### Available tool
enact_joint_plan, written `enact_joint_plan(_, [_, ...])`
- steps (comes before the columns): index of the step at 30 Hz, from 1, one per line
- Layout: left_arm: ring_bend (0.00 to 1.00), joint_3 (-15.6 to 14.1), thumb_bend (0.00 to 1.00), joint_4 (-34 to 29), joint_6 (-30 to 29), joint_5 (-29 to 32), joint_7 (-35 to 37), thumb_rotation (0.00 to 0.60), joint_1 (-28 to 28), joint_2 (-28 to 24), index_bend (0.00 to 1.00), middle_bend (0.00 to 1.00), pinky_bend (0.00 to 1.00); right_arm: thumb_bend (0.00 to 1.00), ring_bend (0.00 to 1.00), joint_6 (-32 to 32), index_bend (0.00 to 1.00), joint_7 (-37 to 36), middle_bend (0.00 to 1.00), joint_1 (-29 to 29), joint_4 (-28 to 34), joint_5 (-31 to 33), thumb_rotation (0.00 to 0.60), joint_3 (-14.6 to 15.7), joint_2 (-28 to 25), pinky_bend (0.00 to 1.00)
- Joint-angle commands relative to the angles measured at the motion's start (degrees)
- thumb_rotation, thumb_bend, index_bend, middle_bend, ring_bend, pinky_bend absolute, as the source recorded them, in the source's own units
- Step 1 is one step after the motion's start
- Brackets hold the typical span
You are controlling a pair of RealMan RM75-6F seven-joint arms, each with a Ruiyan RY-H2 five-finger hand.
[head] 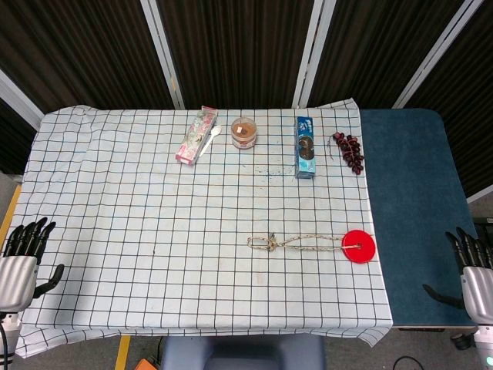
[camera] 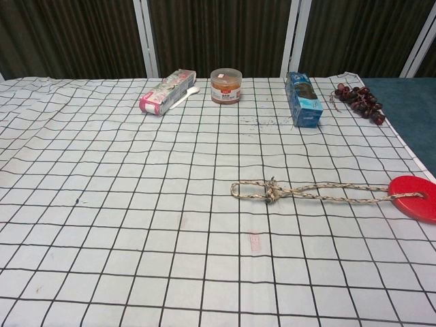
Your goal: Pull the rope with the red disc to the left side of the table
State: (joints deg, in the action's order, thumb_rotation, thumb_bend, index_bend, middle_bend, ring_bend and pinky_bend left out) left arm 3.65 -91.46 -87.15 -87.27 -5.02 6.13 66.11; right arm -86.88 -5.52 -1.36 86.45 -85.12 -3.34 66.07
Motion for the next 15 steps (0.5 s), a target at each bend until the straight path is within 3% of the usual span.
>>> enact_joint_plan(1, [0.0,0.02,0.39,0.03,-0.26,-0.17,0.22,0.6,-0.05,-0.13,0.0,0.0,0.0,0.11,0.0,0.04,0.0,0.35,0.0,0.11,0.44,0.04,0.6,-0.05,-0.16,0.0])
enact_joint_plan(10, [0.0,-0.46,0.39,-1.52,1.21,-3.22,0.65,0.6,1.89,0.1,0.0,0.0,0.0,0.11,0.0,-0.1,0.0,1.24,0.0,0.26,1.98,0.15,0.6,-0.18,-0.72,0.0])
enact_joint_plan(15, [0.0,-0.37,0.39,-3.21,8.06,-7.12,-0.9,0.6,7.98,3.1,0.0,0.0,0.0,0.11,0.0,0.05,0.0,1.61,0.0,0.5,2.64,1.56,0.6,-1.09,-1.16,0.0])
